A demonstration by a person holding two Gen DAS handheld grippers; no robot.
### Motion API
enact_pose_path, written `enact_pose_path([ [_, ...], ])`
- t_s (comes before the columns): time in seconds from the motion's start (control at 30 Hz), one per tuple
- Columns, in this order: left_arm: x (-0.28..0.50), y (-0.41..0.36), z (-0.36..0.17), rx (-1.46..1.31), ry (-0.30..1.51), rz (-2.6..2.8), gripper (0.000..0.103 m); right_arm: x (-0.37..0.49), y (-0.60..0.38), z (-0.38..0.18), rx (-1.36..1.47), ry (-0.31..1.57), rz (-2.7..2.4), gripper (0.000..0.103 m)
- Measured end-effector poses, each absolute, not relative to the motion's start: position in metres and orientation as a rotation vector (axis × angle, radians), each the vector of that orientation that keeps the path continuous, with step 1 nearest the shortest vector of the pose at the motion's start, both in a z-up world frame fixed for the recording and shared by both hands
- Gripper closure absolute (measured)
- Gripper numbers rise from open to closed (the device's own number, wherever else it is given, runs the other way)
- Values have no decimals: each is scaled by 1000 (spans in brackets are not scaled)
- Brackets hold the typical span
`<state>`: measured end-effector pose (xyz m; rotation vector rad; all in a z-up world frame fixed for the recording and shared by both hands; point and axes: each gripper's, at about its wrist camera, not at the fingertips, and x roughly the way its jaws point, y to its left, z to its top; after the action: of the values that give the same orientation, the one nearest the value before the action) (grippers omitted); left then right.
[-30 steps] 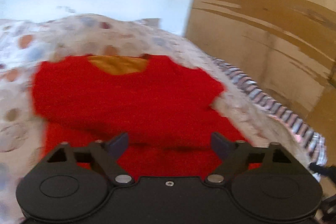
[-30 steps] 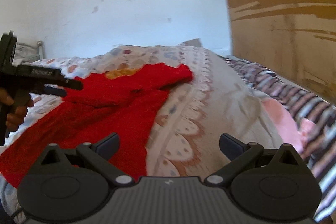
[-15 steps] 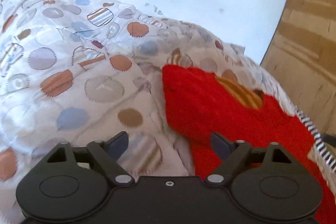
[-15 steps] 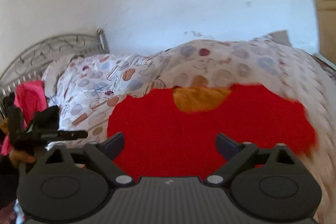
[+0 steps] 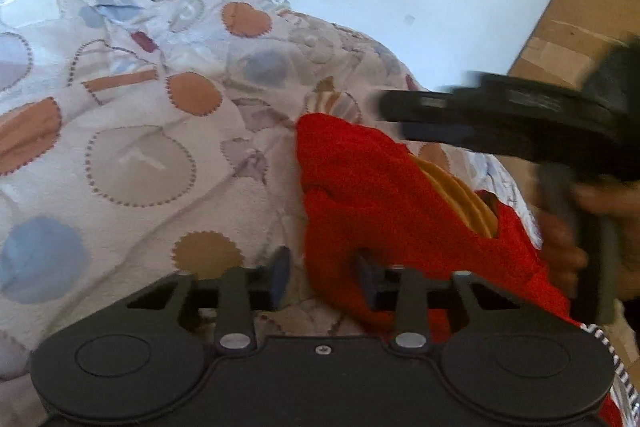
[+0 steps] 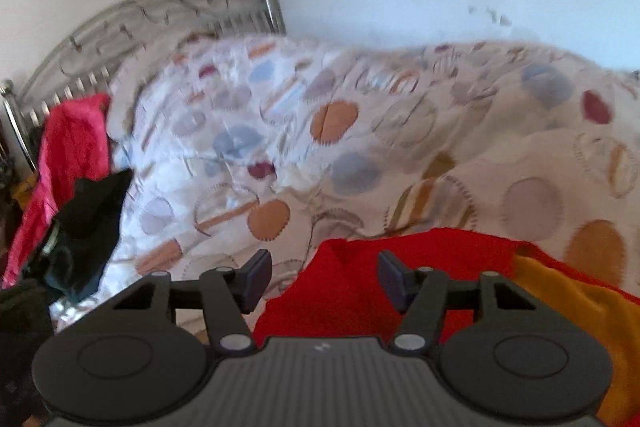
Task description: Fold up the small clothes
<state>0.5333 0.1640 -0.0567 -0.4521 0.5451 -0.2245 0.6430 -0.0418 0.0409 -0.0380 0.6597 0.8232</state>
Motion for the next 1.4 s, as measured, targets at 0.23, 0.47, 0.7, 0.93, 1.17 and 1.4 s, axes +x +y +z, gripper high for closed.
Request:
enact_pose_path([
  [0.23,525,153,-43,-413,547,-166,95,637,-19,31,-143,630,798,96],
  [0.47,508,170,-43,-592,576,-55,97,626,-19,17,-136,529,725,96],
  [0.7,511,174,-47,-604,623,-12,58,602,-43,31,-168,507,708,43],
  [0.93,486,159,-31,-506,634,75,19,510,-145,37,-341,399,512,14],
  [1.17,428,126,-17,-336,629,64,6,433,-219,-6,-429,465,346,9],
  [1.4,356,111,-18,-238,642,24,1,370,-277,-21,-390,451,263,2],
])
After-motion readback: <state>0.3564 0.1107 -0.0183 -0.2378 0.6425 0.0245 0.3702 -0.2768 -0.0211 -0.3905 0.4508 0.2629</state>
